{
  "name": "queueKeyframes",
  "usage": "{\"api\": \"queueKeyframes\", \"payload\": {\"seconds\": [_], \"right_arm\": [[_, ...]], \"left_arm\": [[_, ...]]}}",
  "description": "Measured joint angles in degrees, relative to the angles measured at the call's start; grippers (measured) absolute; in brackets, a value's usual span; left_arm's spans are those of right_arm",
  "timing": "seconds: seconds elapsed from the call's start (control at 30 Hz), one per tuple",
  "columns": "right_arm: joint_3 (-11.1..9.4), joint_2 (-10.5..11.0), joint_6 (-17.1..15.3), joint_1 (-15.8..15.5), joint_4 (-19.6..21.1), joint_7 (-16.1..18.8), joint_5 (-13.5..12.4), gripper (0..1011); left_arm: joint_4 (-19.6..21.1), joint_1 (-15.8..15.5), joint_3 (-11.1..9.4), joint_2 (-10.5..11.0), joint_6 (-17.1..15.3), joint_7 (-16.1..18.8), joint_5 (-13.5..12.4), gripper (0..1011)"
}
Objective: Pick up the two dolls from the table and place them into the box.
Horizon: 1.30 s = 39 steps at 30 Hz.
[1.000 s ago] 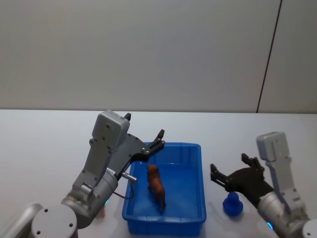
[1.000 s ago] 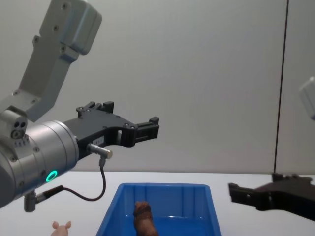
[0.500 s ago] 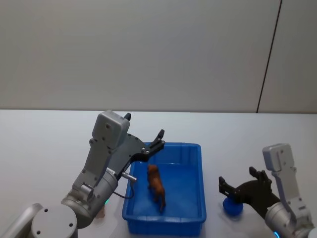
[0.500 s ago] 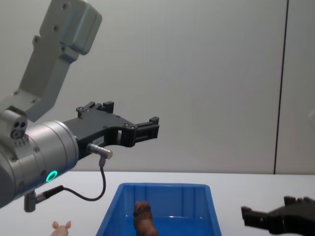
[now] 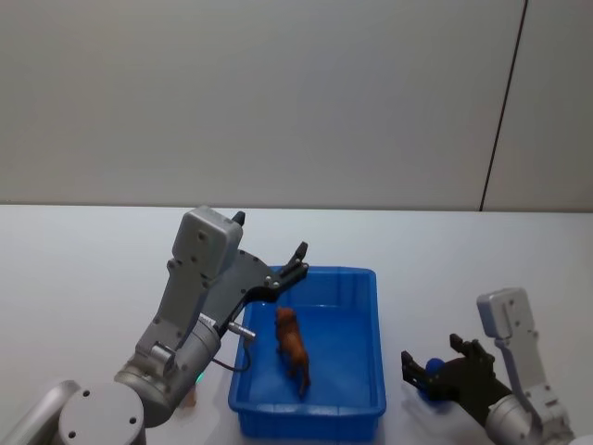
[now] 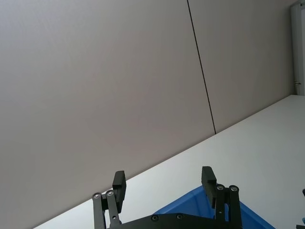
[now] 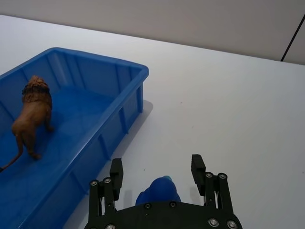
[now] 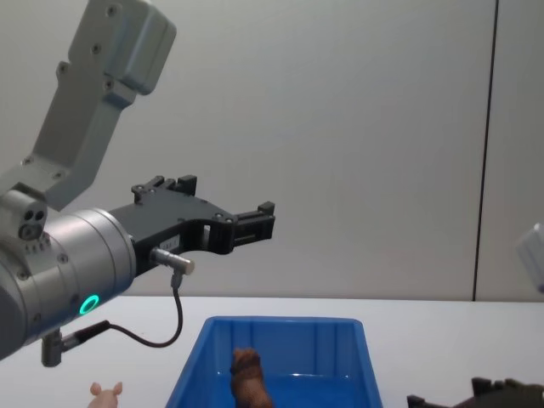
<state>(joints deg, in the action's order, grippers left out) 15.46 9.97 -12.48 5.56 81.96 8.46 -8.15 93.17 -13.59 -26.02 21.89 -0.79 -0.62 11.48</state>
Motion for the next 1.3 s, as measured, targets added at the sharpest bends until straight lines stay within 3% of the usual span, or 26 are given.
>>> {"api": "queueKeyframes", "payload": {"seconds": [0.17, 0.3, 0.5, 0.63, 0.73, 1.3], "right_arm": [[0.1, -0.3, -0.3, 0.4, -1.2, 0.3, -0.1, 806], [0.2, -0.6, -0.8, 0.8, -2.3, 0.3, -0.3, 653], [0.2, -0.9, -1.4, 1.1, -3.1, -0.1, -0.5, 503], [0.2, -1.1, -1.4, 1.2, -3.3, -0.3, -0.5, 334], [0.3, -1.1, -0.9, 1.2, -3.2, -0.3, -0.5, 276], [0.5, -0.9, 4.7, 0.1, 3.0, 0.1, -0.2, 185]], "left_arm": [[0.0, 0.0, 0.0, 0.0, 0.0, 0.0, 0.0, 1001], [0.0, 0.0, 0.0, 0.0, 0.0, 0.0, 0.0, 1001], [0.0, 0.0, 0.0, 0.0, 0.0, 0.0, 0.0, 1001], [0.0, 0.0, 0.0, 0.0, 0.0, 0.0, 0.0, 1001], [0.0, 0.0, 0.0, 0.0, 0.0, 0.0, 0.0, 1001], [0.0, 0.0, 0.0, 0.0, 0.0, 0.0, 0.0, 1001]]}}
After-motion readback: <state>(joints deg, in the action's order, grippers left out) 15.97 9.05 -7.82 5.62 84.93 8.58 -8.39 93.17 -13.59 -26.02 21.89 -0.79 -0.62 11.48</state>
